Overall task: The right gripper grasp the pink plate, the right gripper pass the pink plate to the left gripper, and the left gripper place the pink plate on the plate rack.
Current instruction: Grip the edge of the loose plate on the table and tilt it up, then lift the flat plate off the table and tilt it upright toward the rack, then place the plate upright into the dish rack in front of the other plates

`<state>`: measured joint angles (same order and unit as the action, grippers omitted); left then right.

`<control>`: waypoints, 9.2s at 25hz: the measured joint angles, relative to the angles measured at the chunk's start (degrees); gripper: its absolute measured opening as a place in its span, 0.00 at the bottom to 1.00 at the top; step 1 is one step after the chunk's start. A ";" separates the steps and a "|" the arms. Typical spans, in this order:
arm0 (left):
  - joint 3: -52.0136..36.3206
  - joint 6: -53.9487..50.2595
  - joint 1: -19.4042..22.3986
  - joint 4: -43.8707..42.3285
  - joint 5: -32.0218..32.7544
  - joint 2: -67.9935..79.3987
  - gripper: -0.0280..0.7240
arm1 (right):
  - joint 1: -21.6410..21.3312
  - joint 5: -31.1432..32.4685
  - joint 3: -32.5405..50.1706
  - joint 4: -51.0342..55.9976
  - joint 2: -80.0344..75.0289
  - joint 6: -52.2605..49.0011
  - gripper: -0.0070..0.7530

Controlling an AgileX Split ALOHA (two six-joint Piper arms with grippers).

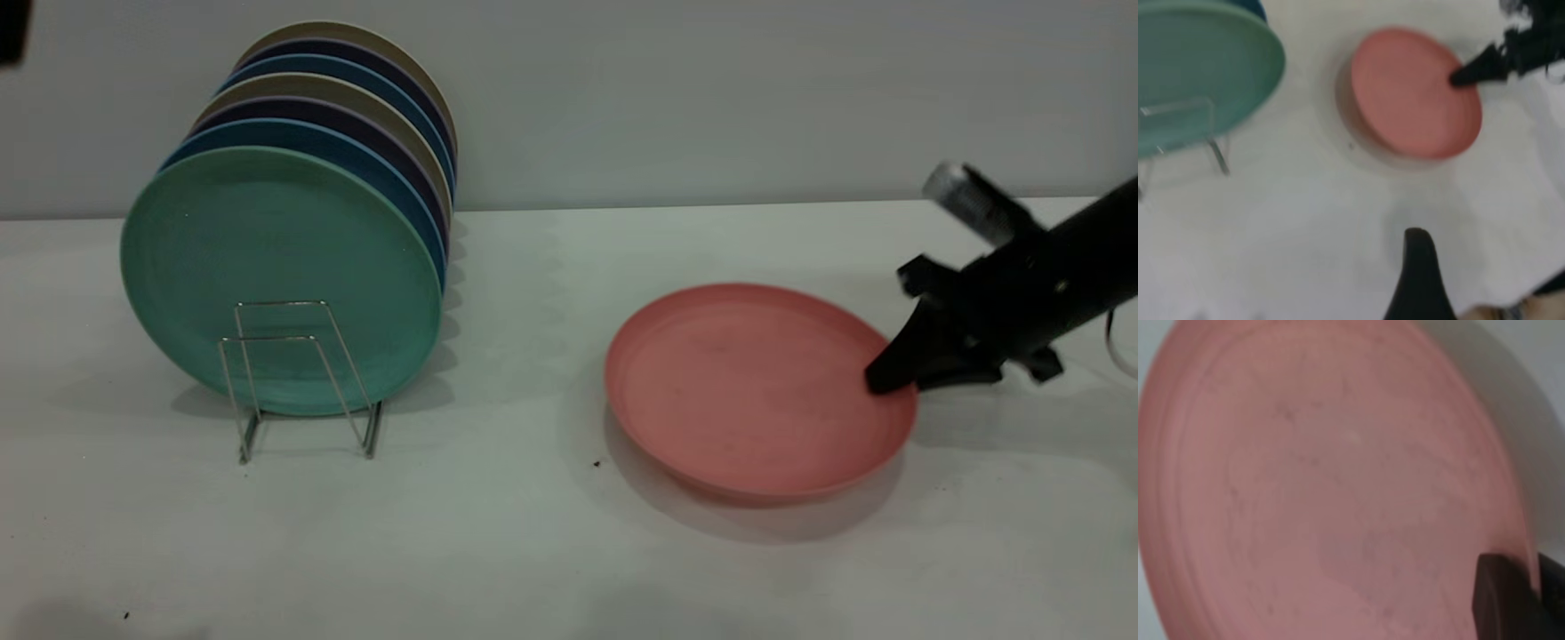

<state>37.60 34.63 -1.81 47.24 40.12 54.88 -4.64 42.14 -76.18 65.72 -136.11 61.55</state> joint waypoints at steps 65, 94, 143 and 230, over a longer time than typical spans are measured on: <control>0.61 33.81 0.07 37.47 -5.70 33.50 0.25 | 21.77 18.83 0.05 22.77 9.70 8.59 0.05; 3.89 34.53 0.28 30.13 -5.21 33.50 0.22 | 4.32 23.47 0.04 7.63 9.70 -7.05 0.50; 27.47 76.88 0.28 -8.06 -10.07 37.69 0.22 | 2.46 8.82 0.04 -27.71 9.99 -27.10 0.05; 27.91 52.92 0.28 -3.77 -12.41 39.92 0.55 | 2.46 8.37 -0.07 -28.80 10.84 -26.64 0.13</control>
<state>65.51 87.55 -1.52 43.47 27.71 94.79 -2.18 50.50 -76.25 36.93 -125.27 34.91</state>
